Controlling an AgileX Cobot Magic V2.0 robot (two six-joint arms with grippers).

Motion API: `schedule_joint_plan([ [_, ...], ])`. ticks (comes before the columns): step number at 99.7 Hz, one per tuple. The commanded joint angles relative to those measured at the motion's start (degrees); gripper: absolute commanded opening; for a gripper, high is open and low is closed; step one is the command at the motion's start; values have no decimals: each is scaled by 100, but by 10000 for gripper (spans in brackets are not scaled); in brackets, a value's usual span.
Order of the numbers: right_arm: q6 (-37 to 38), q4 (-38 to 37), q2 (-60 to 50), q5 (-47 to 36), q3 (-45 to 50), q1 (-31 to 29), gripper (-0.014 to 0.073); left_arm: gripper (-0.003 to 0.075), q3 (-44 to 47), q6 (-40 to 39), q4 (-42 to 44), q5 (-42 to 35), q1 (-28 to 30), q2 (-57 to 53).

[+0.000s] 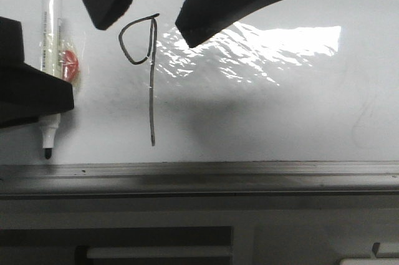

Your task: Write number 9 on whiteboard

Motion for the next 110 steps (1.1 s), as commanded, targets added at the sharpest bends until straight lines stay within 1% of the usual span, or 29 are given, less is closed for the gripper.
schedule_joint_plan([
  [1, -15, 4, -127, -297, -156, -4, 420, 276, -133, -43, 106, -306, 1, -31],
  [4, -15, -18, -127, -325, -156, -4, 420, 325, -133, -43, 106, -306, 1, -31],
  [9, -15, -78, -127, -346, -156, -4, 416, 370, -133, -43, 106, -306, 1, -31],
  [15, -15, -157, -127, -393, -156, -4, 381, 393, -133, -43, 106, -306, 1, -31],
  [20, -15, -240, -148, -470, -156, -4, 322, 393, -133, -43, 106, -334, 1, -42],
  [27, -15, -337, -174, -575, -156, -4, 196, 393, -133, -43, 106, -334, 1, -106],
  [34, -15, -510, -236, -717, -132, -4, 25, 393, -133, -28, 106, -393, 1, -247],
  [39, -15, -600, -309, -901, -37, -4, -71, 392, -111, 11, 106, -446, 1, -374],
  [54, -15, -921, -642, -1640, 413, -4, -62, 384, -113, 530, 106, -445, 1, -932],
  [61, -15, -1115, -895, -2142, 777, -4, -62, 345, -99, 772, 106, -445, 1, -1270],
  [66, -15, -1313, -1104, -2507, 1080, -4, -62, 281, -46, 910, 106, -445, 1, -1532],
  [69, -15, -1402, -1269, -2704, 1263, -4, -62, 221, 6, 944, 106, -434, 1, -1732],
  [71, -15, -1465, -1372, -2854, 1406, -4, -62, 195, 43, 979, 106, -434, 1, -1856],
  [76, -15, -1547, -1630, -3190, 1749, -4, -62, 87, 143, 1066, 106, -434, 1, -2147],
  [78, -15, -1562, -1746, -3321, 1894, -4, -62, 61, 190, 1109, 106, -434, 1, -2276],
  [81, -15, -1572, -1901, -3533, 2141, -4, -62, -1, 258, 1192, 106, -434, 1, -2450],
  [83, -15, -1572, -2014, -3613, 2242, -4, -62, -20, 311, 1259, 106, -434, 1, -2580],
  [89, -15, -1572, -2321, -3956, 2702, -4, -62, -20, 471, 1492, 106, -434, 1, -2914],
  [98, -15, -1572, -2852, -4320, 3343, -4, -62, -20, 757, 1521, 117, -423, 1, -3431],
  [110, -15, -1572, -3554, -4409, 4017, -4, -62, -20, 1119, 1521, 117, -423, 1, -4008],
])
